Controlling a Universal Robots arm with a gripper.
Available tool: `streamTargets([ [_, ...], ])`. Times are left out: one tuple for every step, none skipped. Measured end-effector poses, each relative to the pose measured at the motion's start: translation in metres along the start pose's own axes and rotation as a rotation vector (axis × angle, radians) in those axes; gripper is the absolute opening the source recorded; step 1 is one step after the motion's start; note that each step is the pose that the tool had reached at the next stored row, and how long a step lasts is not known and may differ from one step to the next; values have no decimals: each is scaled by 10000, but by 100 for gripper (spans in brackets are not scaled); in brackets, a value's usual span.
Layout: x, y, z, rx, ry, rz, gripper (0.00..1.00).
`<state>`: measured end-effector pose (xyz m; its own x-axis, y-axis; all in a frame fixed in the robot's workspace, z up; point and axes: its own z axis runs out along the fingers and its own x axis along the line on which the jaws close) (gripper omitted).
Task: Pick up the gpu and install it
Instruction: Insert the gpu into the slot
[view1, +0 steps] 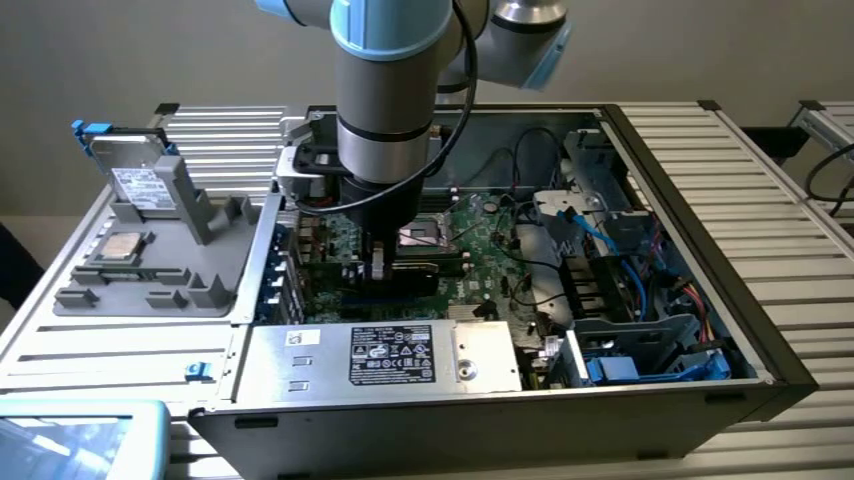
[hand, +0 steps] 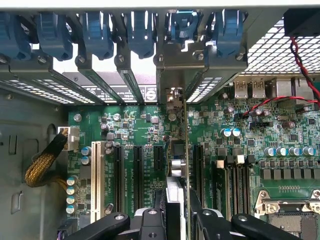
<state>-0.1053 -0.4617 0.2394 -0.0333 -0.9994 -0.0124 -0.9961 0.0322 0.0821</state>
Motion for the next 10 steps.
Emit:
streamTargets([
  [0,-1,1,14,-4,21,29],
  [0,-6,0,17,-7,39,29],
  [0,-8,0,21,-6,49,29],
  [-1,-8,0,35,-7,54,29],
  [-1,-9,0,45,-8,59,29],
  [-1,-9,0,51,-9,65,29],
  [-1,-6,0,57,-9,74,29],
  [-1,0,0,62,-10,82,29],
  [-1,4,0,62,-10,83,29],
  [-1,9,3,63,-12,83,29],
])
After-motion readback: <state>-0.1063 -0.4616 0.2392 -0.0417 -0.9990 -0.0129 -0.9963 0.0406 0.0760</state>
